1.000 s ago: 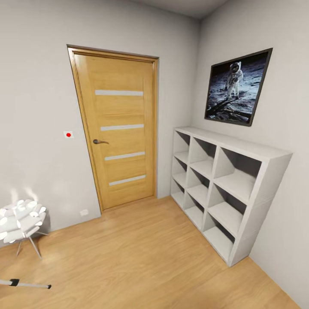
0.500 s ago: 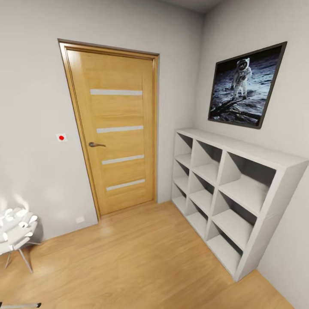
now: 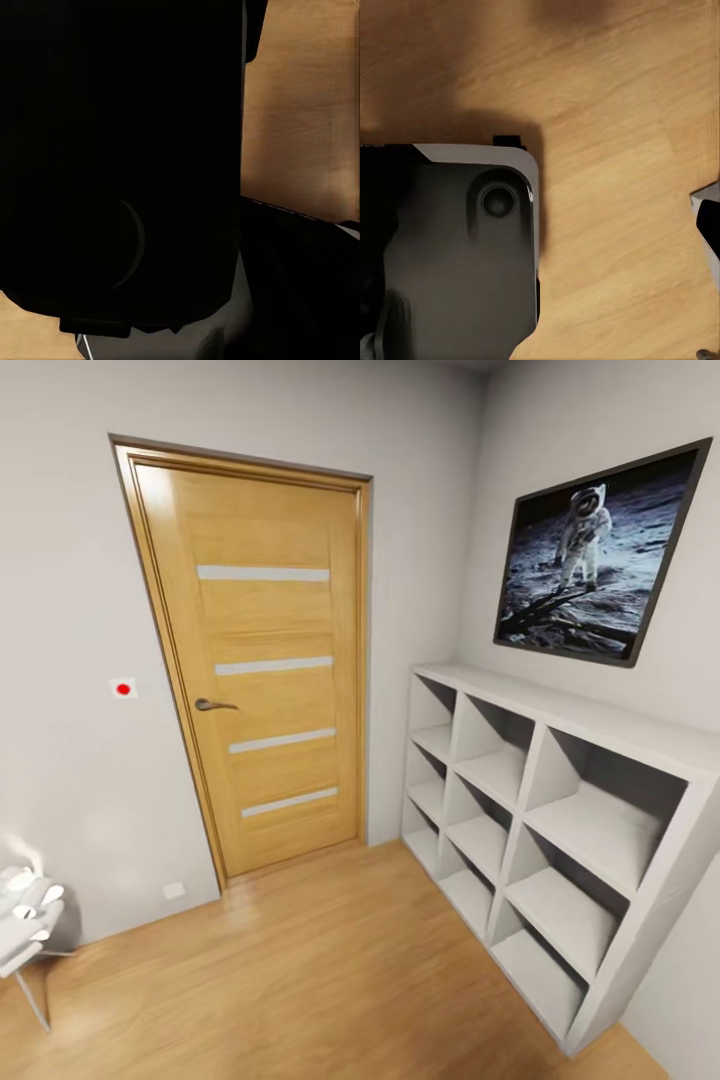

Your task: Attach the digital camera to the camera tripod in the bedroom.

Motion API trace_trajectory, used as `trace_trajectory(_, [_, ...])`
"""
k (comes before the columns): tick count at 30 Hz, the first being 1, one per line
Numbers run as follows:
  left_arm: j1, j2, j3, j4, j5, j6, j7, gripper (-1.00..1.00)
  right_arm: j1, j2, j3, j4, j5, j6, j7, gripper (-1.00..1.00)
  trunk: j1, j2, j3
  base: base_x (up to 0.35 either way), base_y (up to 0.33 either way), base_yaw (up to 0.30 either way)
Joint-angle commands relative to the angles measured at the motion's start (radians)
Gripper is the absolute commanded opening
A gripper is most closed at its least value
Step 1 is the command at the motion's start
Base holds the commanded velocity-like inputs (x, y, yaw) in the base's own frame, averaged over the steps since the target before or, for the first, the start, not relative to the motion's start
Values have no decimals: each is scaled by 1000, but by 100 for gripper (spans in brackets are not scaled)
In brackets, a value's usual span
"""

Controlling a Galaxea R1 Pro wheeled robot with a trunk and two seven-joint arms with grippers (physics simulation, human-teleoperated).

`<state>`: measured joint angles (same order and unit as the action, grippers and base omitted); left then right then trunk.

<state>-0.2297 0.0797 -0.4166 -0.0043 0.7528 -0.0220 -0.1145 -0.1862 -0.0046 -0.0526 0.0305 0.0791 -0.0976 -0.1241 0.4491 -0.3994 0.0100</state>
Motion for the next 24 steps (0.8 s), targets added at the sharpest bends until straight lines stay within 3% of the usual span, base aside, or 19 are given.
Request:
trace_trajectory(1, [0,0,-8,1,8,-3,-5,-100,-1,0,-6,3,8,-5,-3,100,1,-1,0,320,0,0])
trace_trajectory(24, [0,0,-8,1,8,-3,-5,-100,-1,-1,-6,3,8,-6,-3,100,1,-1,0,320,0,0])
